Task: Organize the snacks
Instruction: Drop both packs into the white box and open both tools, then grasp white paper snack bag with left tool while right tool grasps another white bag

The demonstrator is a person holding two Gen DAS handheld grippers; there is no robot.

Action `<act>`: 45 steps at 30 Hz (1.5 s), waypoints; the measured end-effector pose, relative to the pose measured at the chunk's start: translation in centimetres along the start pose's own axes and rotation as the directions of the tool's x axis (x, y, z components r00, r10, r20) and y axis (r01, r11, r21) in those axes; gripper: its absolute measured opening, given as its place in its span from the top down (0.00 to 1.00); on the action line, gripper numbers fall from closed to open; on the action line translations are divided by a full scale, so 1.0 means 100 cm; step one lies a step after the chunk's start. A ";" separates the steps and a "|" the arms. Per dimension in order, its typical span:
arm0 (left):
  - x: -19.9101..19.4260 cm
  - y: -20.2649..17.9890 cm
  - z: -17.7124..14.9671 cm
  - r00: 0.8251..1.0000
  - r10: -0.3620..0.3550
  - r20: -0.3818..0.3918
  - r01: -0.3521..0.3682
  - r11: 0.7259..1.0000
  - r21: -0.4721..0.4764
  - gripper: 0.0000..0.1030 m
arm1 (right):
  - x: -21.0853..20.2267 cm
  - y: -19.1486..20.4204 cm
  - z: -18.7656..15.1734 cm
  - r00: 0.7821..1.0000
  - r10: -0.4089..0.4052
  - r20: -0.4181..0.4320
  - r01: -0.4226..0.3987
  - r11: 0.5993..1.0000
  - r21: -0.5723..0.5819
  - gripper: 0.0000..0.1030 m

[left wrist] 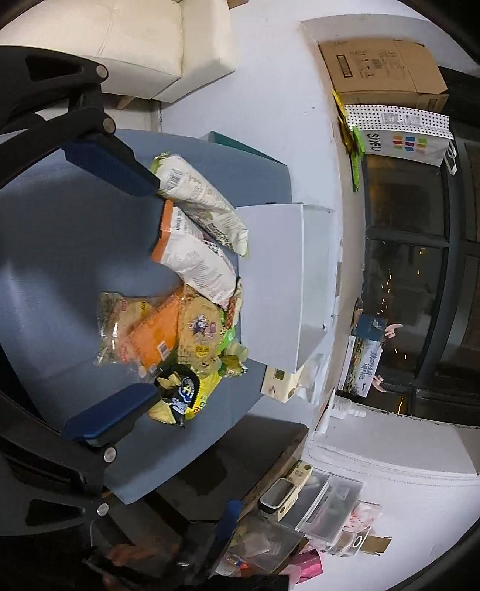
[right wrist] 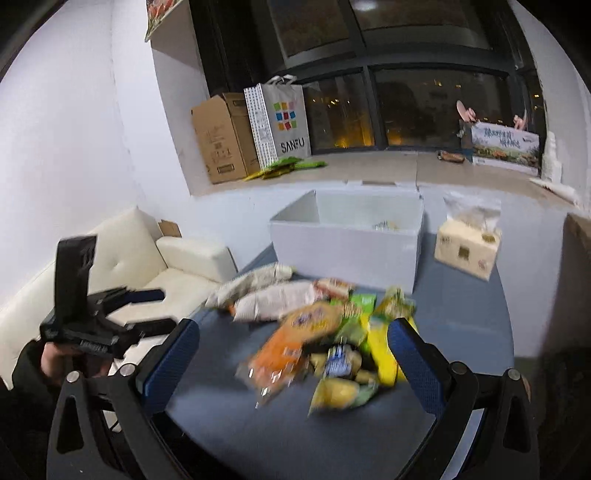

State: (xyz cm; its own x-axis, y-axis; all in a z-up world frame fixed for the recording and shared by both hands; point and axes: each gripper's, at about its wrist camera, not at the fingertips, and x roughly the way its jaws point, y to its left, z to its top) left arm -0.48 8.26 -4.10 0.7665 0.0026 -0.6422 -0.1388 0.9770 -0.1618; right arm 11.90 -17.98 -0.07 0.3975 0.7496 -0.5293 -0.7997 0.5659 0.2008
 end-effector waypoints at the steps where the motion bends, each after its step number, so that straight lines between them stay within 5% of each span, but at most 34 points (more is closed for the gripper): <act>1: -0.001 0.000 0.002 1.000 0.000 0.007 0.000 1.000 -0.003 0.00 | -0.003 0.003 -0.003 1.000 -0.019 -0.003 0.019 1.000 -0.010 0.00; 15: -0.024 -0.006 0.016 0.998 0.014 0.068 -0.014 1.000 0.009 0.00 | -0.016 0.006 -0.010 0.996 -0.092 0.017 0.092 0.996 -0.002 0.00; 36: -0.023 -0.002 0.025 0.998 0.025 0.060 -0.027 0.999 0.034 0.00 | -0.019 -0.001 -0.009 0.996 -0.088 0.020 0.088 0.996 0.022 0.00; 45: 0.038 0.049 0.054 0.997 -0.011 -0.073 0.010 1.000 -0.014 0.00 | -0.019 0.001 -0.009 0.997 -0.080 0.022 0.079 0.997 0.022 0.00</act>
State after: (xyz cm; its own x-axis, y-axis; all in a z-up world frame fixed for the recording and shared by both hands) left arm 5.08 14.17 -3.29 0.7204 -0.0237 -0.6932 -0.1399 0.9739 -0.1787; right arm 10.61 -19.66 0.20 0.4697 0.7094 -0.5256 -0.7555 0.6309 0.1764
